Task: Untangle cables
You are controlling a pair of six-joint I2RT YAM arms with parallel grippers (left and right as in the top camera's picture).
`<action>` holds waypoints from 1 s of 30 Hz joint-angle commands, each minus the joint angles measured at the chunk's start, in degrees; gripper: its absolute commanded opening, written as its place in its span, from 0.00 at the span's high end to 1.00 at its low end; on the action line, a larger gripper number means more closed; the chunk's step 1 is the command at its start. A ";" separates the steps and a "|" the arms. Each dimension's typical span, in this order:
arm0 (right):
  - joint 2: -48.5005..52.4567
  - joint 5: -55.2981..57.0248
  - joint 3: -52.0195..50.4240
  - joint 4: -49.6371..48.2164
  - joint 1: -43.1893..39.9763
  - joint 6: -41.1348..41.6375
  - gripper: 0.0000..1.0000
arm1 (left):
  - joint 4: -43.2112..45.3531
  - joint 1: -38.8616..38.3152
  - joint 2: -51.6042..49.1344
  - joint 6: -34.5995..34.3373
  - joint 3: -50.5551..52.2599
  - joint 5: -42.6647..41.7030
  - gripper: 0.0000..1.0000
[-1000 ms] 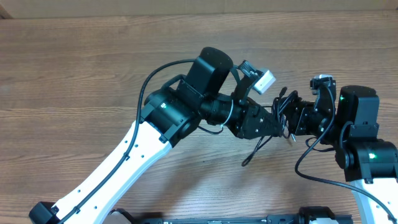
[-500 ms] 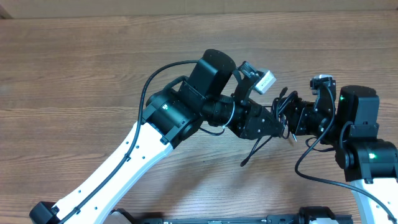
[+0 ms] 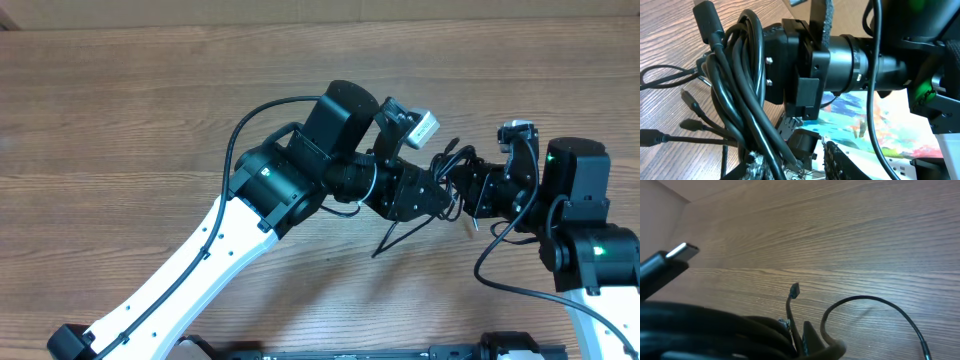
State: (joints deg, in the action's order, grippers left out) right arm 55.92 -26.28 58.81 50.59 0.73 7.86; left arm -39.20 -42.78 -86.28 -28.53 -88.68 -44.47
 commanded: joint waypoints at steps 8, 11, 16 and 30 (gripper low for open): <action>-5.05 -3.43 0.15 -0.59 -0.04 -0.24 0.91 | 0.72 -0.59 -0.72 -0.26 -1.05 1.44 0.90; -5.20 -3.41 0.15 -0.39 -0.04 -0.24 0.89 | 0.66 -0.59 -0.72 -0.20 -1.05 1.42 0.96; -5.18 -2.51 0.15 1.20 -0.07 -0.70 0.28 | 0.17 -0.59 -0.70 6.62 -1.05 1.11 0.96; -5.20 0.83 0.15 5.07 -0.04 -5.03 0.12 | -18.25 3.15 -0.70 40.04 -1.07 9.25 0.96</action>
State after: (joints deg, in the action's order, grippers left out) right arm 51.48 -25.26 58.81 55.61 0.73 5.37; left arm -57.28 -39.99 -86.72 1.21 -88.68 -37.12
